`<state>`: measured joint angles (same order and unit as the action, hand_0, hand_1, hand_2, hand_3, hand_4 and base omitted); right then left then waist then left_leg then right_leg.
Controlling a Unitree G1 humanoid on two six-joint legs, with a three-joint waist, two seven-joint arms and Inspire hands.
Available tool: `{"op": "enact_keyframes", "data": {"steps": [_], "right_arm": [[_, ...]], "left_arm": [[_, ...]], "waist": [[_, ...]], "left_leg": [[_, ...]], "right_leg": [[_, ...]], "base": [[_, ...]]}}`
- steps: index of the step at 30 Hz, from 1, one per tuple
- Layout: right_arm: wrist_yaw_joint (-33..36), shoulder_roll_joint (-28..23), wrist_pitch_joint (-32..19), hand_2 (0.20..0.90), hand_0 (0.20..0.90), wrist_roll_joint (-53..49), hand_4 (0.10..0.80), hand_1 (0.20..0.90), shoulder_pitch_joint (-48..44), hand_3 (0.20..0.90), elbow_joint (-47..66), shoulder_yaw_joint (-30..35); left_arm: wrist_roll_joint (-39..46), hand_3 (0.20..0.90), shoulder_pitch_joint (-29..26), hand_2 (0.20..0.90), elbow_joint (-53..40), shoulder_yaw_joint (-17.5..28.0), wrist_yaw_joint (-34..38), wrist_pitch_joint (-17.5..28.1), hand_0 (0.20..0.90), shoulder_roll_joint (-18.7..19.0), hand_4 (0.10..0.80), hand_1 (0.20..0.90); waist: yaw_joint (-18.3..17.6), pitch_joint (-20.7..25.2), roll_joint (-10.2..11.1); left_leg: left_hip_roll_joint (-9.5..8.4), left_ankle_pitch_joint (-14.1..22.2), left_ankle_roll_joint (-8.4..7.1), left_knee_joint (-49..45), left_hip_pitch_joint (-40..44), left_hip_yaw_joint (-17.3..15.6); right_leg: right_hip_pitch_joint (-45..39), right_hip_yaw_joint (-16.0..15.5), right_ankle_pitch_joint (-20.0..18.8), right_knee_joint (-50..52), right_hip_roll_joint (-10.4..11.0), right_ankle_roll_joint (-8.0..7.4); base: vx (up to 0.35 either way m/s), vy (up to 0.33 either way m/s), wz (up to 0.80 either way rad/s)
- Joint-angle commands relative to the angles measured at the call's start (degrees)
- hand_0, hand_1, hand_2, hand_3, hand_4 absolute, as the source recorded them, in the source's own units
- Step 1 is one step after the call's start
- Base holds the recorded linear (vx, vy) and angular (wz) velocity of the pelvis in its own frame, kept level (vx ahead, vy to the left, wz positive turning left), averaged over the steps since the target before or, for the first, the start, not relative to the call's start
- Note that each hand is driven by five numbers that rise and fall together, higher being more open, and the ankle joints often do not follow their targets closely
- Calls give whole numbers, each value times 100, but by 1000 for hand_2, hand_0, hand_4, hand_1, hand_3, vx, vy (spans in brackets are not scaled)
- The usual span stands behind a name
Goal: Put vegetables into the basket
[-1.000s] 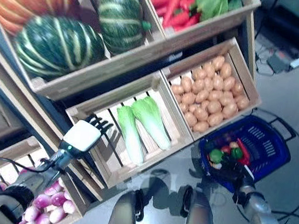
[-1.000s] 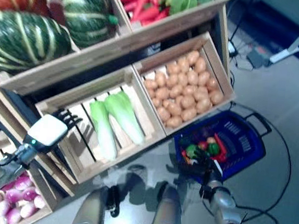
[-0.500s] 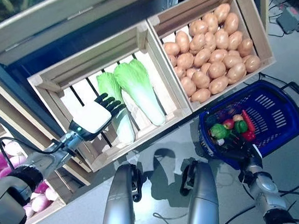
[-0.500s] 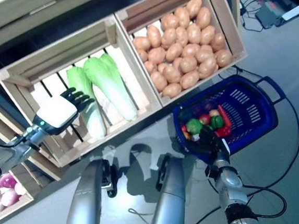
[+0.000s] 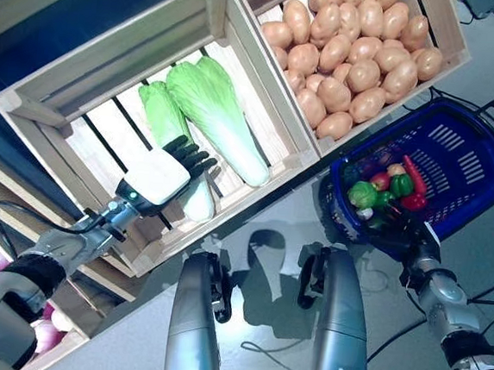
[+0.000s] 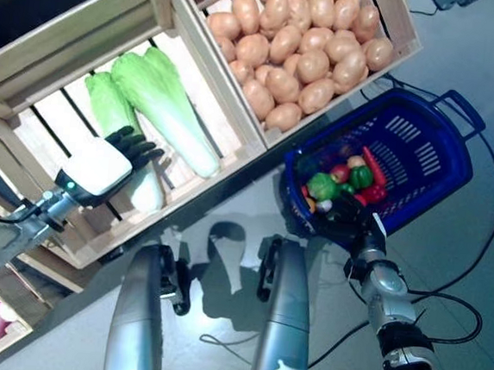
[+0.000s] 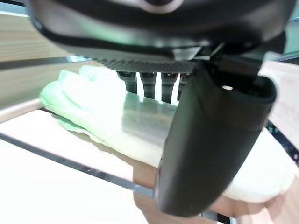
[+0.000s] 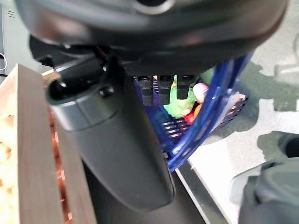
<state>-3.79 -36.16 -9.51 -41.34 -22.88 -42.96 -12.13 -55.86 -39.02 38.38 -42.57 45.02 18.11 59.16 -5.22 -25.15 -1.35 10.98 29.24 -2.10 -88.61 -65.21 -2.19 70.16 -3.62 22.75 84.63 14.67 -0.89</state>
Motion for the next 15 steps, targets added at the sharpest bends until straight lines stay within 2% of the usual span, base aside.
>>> {"op": "enact_keyframes", "data": {"steps": [1,9,15], "right_arm": [[-53,-513,-220,900,900,-354,800,900,-157,900,280,136],[71,-682,-155,900,900,-436,800,900,-165,900,546,223],[-40,-737,-256,900,900,-479,800,900,-330,900,399,240]], "left_arm": [[369,900,-347,900,137,-259,-663,22,900,358,800,900],[439,900,-918,900,342,-577,-1161,-174,900,571,800,900],[589,900,-1281,900,723,-798,-1599,-294,900,527,800,900]], "waist": [[76,389,12],[35,320,40],[30,367,46]], "left_leg": [[-27,814,432,-180,-90,-230],[19,856,563,-690,-964,-144],[74,884,639,-895,-1285,-130]], "right_leg": [[-185,111,855,397,-62,196],[690,225,796,892,-225,185],[1005,259,781,1059,-268,199]], "base": [[-5,18,-7],[-10,8,-7],[-8,-1,-4]]}}
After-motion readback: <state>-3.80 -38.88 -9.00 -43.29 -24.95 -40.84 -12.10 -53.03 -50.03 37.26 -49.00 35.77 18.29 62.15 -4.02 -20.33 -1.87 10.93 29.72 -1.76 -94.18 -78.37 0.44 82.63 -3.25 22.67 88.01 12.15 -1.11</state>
